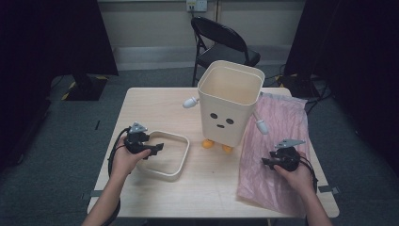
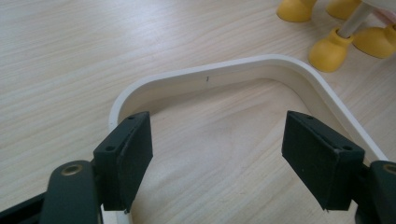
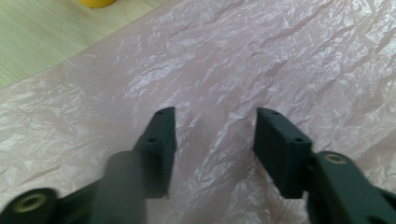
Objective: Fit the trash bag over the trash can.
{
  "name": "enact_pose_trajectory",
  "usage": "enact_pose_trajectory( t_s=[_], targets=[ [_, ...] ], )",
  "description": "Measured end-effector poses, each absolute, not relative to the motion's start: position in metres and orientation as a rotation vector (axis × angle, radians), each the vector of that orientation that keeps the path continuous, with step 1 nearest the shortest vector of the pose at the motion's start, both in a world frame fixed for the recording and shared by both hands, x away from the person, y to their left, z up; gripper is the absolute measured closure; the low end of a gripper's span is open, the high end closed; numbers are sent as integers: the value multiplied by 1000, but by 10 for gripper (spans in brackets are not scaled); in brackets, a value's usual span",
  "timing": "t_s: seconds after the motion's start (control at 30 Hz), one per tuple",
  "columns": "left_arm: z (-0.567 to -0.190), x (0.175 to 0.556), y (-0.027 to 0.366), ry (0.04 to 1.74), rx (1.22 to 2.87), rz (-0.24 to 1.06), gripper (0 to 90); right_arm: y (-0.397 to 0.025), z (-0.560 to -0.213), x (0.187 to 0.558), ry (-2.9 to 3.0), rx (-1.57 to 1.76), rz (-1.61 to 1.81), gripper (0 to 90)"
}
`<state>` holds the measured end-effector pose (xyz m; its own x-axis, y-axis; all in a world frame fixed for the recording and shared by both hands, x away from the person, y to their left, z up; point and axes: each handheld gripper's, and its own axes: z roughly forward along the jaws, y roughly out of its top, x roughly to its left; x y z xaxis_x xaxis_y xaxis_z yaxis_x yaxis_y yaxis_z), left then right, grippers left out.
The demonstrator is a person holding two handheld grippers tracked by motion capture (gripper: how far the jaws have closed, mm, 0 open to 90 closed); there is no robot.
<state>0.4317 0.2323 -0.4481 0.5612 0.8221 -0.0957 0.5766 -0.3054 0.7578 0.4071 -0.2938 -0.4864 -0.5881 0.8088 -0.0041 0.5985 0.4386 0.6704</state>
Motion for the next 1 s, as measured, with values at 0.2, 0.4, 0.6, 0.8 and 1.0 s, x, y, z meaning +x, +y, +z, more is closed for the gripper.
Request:
enact_pose_trajectory(
  t_s=[0.2, 0.4, 0.6, 0.8, 1.0],
  targets=[
    [-447, 433, 228, 1106, 2026, 403, 251, -289, -483, 411, 2391, 1201, 875, 832],
    [-445, 430, 221, 1063, 2051, 395, 252, -287, -483, 414, 2402, 1200, 881, 900],
    [-443, 431, 219, 1047, 2051, 393, 253, -292, -482, 413, 2422, 1214, 912, 900],
    [-443, 433, 217, 1039, 2065, 377, 249, -304, -473, 414, 2426, 1248, 971, 900],
    [-445, 433, 213, 1027, 2089, 345, 237, -313, -460, 415, 2420, 1258, 1003, 900]
  ],
)
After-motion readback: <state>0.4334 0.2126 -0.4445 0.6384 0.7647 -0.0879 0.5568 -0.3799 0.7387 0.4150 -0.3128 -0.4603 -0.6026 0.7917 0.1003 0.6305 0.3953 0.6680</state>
